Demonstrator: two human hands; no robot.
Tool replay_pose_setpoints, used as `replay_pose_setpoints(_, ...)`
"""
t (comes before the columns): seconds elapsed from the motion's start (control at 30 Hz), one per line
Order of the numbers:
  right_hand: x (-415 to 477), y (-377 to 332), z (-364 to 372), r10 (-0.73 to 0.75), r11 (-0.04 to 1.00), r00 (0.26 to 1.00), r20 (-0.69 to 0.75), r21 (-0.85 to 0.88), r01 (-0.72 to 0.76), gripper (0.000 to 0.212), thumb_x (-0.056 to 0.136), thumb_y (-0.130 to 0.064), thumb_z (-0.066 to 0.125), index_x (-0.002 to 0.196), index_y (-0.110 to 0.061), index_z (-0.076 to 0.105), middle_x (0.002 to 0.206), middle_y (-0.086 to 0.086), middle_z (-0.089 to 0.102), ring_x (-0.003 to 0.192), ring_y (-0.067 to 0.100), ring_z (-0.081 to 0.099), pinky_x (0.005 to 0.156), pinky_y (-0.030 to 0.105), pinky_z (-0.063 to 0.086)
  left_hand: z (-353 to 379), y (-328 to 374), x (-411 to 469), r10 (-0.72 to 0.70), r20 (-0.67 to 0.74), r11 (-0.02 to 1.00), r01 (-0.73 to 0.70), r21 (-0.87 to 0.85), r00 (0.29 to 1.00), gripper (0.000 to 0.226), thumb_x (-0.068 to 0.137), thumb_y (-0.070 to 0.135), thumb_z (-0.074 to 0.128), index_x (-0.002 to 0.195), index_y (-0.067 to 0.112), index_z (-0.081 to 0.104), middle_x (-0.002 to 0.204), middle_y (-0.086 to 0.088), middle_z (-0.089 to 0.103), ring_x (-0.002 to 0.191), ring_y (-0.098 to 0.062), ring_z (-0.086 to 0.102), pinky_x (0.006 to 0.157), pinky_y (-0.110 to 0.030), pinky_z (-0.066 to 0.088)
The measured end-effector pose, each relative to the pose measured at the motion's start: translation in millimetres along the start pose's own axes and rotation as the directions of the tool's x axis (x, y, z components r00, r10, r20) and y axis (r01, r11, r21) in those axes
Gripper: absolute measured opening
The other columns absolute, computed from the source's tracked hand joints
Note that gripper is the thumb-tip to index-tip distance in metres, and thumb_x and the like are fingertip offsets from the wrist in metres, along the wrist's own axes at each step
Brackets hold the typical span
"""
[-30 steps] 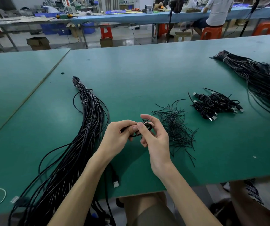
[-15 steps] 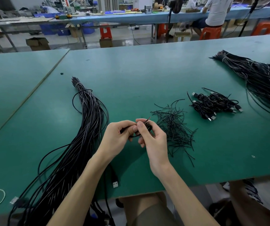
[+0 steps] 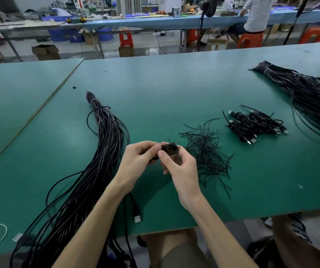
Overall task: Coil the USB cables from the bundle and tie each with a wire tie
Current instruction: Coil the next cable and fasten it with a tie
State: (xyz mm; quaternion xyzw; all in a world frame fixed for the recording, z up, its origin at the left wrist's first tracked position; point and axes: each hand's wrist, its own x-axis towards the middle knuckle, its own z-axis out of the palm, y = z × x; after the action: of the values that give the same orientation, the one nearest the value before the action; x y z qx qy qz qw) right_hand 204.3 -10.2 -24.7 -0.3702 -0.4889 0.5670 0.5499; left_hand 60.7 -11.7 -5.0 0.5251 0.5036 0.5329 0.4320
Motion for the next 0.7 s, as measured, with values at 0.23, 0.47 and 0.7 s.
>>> replay_pose_setpoints(0.23, 1, 2, -2, -0.003, 1.000, 1.000, -0.028, -0.024, 0.003, 0.008, 0.094, -0.021, 0.074, 0.101, -0.022, 0.078, 0.080, -0.002, 0.075, 0.066, 0.008, 0.059, 0.065, 0.020, 0.051, -9, 0, 0, -0.144, 0.149, 0.976, 0.165, -0.140, 0.978, 0.027, 0.093, 0.031, 0.070, 0.110, 0.011, 0.078, 0.096, -0.012, 0.073, 0.085, -0.015, 0.064, 0.087, -0.039, 0.042)
replay_pose_setpoints(0.47, 2, 4, -5, 0.039, 0.999, 0.994, -0.097, 0.016, -0.038, 0.011, 0.093, -0.028, 0.073, 0.090, -0.018, 0.078, 0.080, 0.002, 0.074, 0.067, 0.009, 0.060, 0.064, 0.019, 0.051, -4, 0, 1, 0.014, 0.206, 0.998, -0.025, 0.050, 0.978, 0.034, 0.086, 0.004, 0.079, 0.118, 0.009, 0.069, 0.111, -0.005, 0.077, 0.102, -0.014, 0.071, 0.091, -0.023, 0.053)
replay_pose_setpoints(0.7, 3, 2, -5, 0.046, 0.998, 0.994, -0.097, 0.041, -0.042, 0.019, 0.094, -0.033, 0.072, 0.091, -0.015, 0.076, 0.075, 0.000, 0.070, 0.064, 0.010, 0.055, 0.068, 0.019, 0.051, 2, -1, -2, 0.186, 0.113, 0.938, -0.210, 0.275, 0.976, 0.020, 0.098, 0.002, 0.065, 0.109, 0.018, 0.071, 0.084, 0.007, 0.074, 0.070, -0.005, 0.064, 0.071, -0.014, 0.048)
